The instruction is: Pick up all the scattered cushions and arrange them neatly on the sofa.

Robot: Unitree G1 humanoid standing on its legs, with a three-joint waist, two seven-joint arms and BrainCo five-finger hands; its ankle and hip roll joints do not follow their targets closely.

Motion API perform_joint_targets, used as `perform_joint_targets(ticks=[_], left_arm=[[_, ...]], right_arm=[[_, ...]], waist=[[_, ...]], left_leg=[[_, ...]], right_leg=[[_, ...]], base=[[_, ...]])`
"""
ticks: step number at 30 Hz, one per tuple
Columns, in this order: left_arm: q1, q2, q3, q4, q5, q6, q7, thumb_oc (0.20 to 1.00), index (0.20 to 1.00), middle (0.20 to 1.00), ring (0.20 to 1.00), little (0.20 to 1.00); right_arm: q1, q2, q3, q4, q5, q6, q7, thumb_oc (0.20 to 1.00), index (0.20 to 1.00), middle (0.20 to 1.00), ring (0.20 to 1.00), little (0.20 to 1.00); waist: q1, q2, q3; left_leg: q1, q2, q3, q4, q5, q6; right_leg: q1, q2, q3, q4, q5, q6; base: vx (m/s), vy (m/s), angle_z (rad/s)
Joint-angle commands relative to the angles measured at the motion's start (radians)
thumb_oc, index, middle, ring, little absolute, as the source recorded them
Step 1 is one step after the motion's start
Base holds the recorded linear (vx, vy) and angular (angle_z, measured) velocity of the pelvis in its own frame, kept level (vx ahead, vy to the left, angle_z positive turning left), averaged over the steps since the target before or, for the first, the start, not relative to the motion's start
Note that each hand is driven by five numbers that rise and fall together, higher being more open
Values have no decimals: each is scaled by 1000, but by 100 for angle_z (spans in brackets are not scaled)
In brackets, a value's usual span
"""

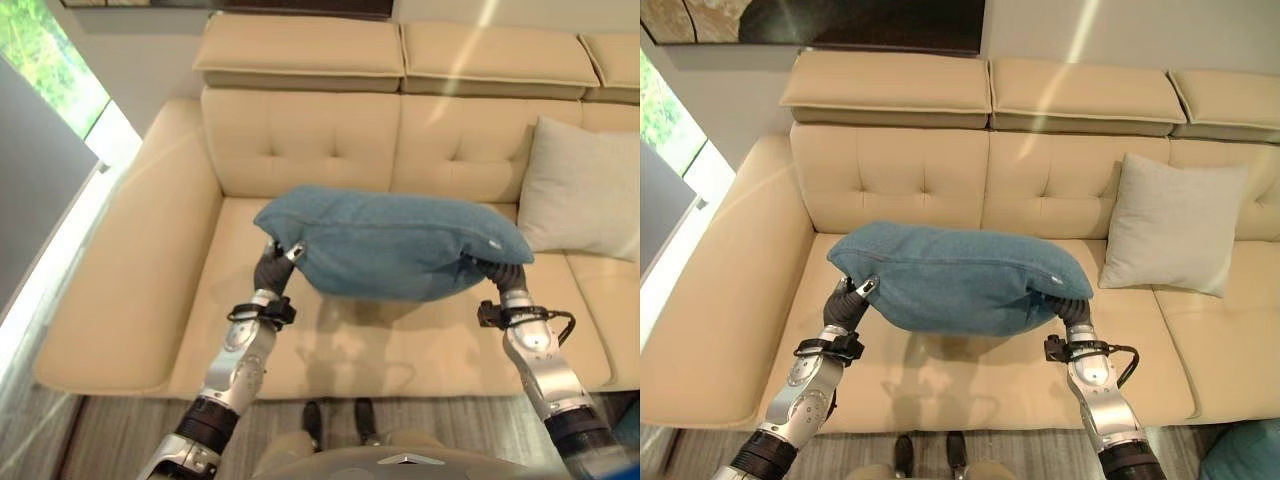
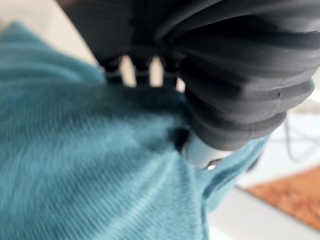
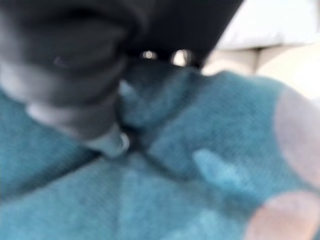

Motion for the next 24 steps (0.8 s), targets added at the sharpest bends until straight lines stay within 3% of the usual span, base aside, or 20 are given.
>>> perform_joint_targets(ticks=[1, 11, 24], left_arm=[[-82, -13, -55, -109, 70, -81, -22, 200, 200, 200, 200, 200], [-384, 29, -87, -2, 165, -120, 116, 200, 200, 200, 200, 200], [-804, 93, -192, 295, 156, -144, 222, 200, 200, 200, 200, 200]], right_arm=[[-88, 1, -28, -49, 1, -75, -12, 200, 200, 200, 200, 200], [-351, -13, 85, 60, 23, -65, -74, 200, 200, 200, 200, 200], [-789, -45, 243, 336, 96, -51, -160, 200, 200, 200, 200, 200]], waist=[[30, -31, -90], [39, -6, -85], [60, 10, 13]], left_leg=[[-60, 15, 64, 55, -20, -47], [-17, 14, 90, -6, -18, -49], [-242, 20, 61, 14, 44, -64]], right_leg=[[15, -116, -45, 82, -65, 128], [27, -123, -58, 13, -31, 149], [-195, -115, -84, 37, 20, 154]], base=[[62, 20, 0], [32, -13, -2], [-85, -19, 1]])
